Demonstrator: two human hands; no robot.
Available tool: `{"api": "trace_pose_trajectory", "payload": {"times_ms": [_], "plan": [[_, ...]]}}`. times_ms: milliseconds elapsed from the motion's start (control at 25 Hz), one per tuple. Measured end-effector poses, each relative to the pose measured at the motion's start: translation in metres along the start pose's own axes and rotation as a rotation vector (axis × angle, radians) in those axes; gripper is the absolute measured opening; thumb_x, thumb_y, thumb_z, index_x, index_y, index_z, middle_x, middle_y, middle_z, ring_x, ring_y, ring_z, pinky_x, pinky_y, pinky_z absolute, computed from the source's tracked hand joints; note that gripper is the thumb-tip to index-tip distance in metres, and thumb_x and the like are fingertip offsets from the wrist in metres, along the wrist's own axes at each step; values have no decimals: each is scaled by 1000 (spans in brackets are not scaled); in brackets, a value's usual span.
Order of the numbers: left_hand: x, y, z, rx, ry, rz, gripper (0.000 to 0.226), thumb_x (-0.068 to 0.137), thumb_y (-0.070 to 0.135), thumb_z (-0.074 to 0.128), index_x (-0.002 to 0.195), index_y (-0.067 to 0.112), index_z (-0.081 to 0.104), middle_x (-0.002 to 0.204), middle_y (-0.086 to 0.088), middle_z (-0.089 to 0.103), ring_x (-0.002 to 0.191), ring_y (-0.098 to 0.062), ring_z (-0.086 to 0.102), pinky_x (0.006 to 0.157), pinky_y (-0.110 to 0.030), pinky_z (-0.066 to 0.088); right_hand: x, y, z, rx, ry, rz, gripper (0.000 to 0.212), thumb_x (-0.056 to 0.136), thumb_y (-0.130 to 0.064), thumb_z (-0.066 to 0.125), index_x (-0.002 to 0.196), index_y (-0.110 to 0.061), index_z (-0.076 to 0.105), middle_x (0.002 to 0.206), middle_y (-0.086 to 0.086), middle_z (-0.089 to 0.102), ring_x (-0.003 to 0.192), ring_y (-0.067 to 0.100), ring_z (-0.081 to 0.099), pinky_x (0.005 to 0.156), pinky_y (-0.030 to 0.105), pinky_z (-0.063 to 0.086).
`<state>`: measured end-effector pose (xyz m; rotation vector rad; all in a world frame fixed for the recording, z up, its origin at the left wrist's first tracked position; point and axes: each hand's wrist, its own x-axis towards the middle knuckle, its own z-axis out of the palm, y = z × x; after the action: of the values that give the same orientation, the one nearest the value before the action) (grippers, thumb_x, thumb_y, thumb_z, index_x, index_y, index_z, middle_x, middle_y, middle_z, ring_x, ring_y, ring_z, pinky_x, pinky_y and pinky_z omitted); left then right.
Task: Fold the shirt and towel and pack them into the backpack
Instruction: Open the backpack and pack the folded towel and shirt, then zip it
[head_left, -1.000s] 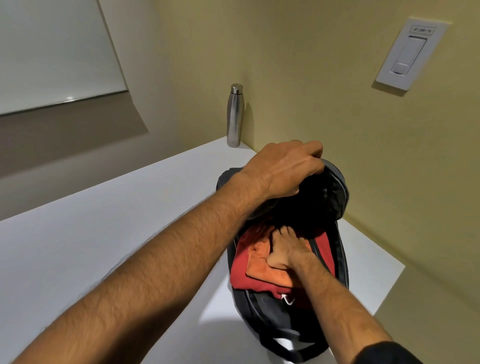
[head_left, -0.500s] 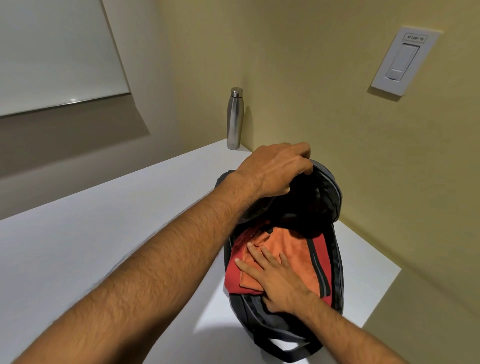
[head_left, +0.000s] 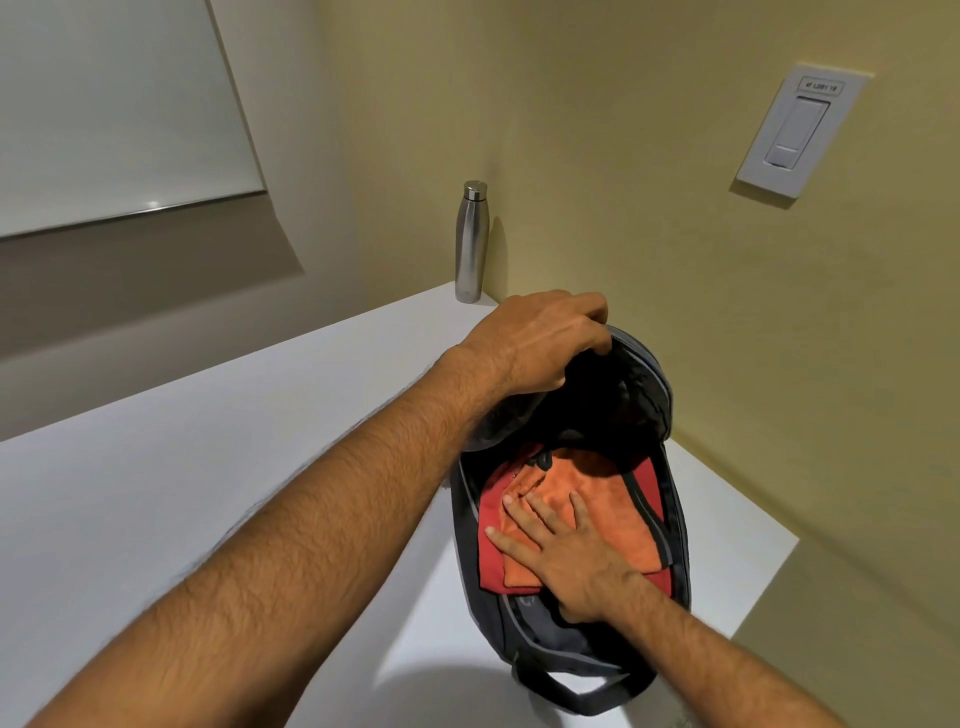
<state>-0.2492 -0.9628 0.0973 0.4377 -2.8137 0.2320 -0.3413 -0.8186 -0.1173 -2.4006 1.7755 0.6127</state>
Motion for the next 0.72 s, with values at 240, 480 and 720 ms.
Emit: {"api": "trace_pose_trajectory", "payload": {"times_ms": [240, 480, 720], "plan": [[-2, -10, -3, -8, -4, -9, 39, 87, 15, 70, 123, 26, 63, 127, 3, 53, 107, -19, 56, 72, -34, 54, -11, 6, 11, 277, 32, -39, 111, 71, -32, 62, 152, -38, -13, 162, -3, -23, 147, 21, -24, 114, 60, -16], [3, -3, -2, -3, 1, 2, 39, 88, 18, 69, 125, 26, 61, 128, 2, 52, 106, -19, 56, 70, -32, 52, 15, 16, 6, 566, 556, 292, 78, 91, -59, 42, 153, -15, 25, 159, 7, 23, 147, 22, 20, 116, 49, 27], [3, 1, -4, -2, -2, 11, 38, 89, 19, 68, 125, 26, 61, 128, 2, 51, 106, -18, 55, 69, -30, 50, 51, 14, -26, 495, -74, 370, 83, 81, -65, 45, 152, -33, 16, 163, 1, 10, 149, 34, 4, 113, 69, 10]]}}
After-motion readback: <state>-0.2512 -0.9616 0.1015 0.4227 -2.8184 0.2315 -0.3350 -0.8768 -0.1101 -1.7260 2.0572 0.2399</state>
